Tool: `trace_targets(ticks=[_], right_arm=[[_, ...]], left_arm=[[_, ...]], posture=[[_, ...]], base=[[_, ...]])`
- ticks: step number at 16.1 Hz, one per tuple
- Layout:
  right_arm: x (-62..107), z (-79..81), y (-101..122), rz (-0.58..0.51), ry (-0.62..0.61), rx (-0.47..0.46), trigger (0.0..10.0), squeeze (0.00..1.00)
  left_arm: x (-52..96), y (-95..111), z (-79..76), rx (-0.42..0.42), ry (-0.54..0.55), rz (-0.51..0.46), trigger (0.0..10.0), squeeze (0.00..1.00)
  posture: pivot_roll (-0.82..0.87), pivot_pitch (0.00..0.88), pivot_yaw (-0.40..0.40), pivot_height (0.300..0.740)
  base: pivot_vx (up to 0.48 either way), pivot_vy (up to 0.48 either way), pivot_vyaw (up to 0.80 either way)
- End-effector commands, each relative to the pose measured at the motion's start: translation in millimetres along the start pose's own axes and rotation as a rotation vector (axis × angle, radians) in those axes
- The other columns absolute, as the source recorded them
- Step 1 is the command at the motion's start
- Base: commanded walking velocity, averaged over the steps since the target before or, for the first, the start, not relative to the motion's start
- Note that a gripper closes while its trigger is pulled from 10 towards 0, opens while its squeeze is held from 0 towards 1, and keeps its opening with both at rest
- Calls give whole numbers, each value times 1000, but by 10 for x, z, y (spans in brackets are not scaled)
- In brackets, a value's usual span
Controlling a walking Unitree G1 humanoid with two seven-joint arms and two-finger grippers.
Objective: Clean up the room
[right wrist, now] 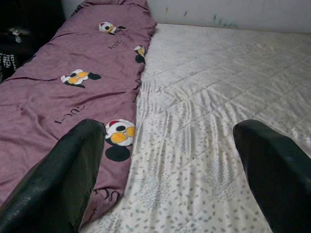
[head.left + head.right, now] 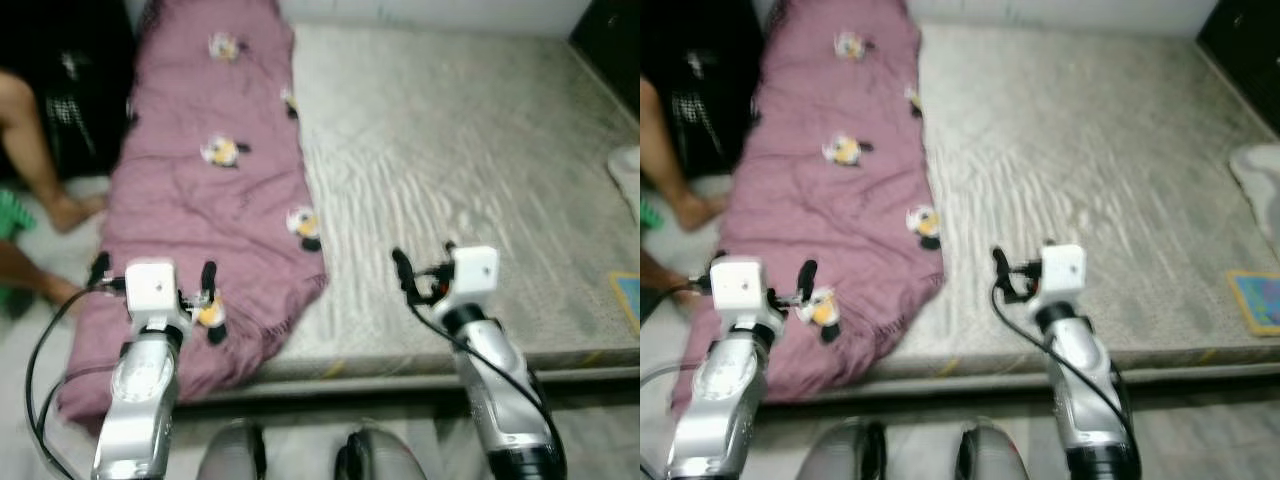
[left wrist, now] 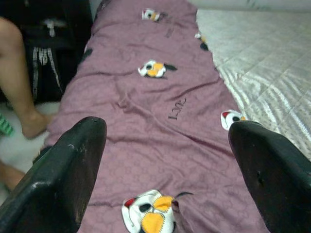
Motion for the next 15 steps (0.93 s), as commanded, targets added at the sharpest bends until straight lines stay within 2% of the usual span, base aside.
trace_targets(ticks=[1,4,7,10,15], right_arm=[[36,-54,-38,19,-12,4,10000,0],[38,-60,-42,22,-17,6,10000,0],[30,-64,-35,18,-18,2,10000,0],[34,-58,-23,12,-16,-15,10000,0],[27,-44,-35,17,-7,-20,10000,0]], left_arm=[[47,-99,-24,10,-10,38,10000,0],[46,-87,-28,4,-8,32,10000,0],[47,-54,46,10,26,20,10000,0],[94,-62,115,-19,27,28,10000,0],[102,-63,141,-31,45,17,10000,0]], posture=[[4,175,-64,740],[4,174,-63,740],[8,174,-65,740],[12,174,-65,740],[15,174,-69,686]], base=[[0,0,0],[0,0,0],[0,0,0],[0,0,0],[0,0,0]])
Point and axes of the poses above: a point about 5 cm out from each wrist's last joint towards the gripper, its own x axis pointing back from the gripper into the wrist, its own y axis along the axis of the wrist's last joint, z = x × y, the point moved 3 cm from there along -x, pointing out of the wrist towards the gripper, and after that the axes turned 14 degrees about x, right-handed, at the moved point
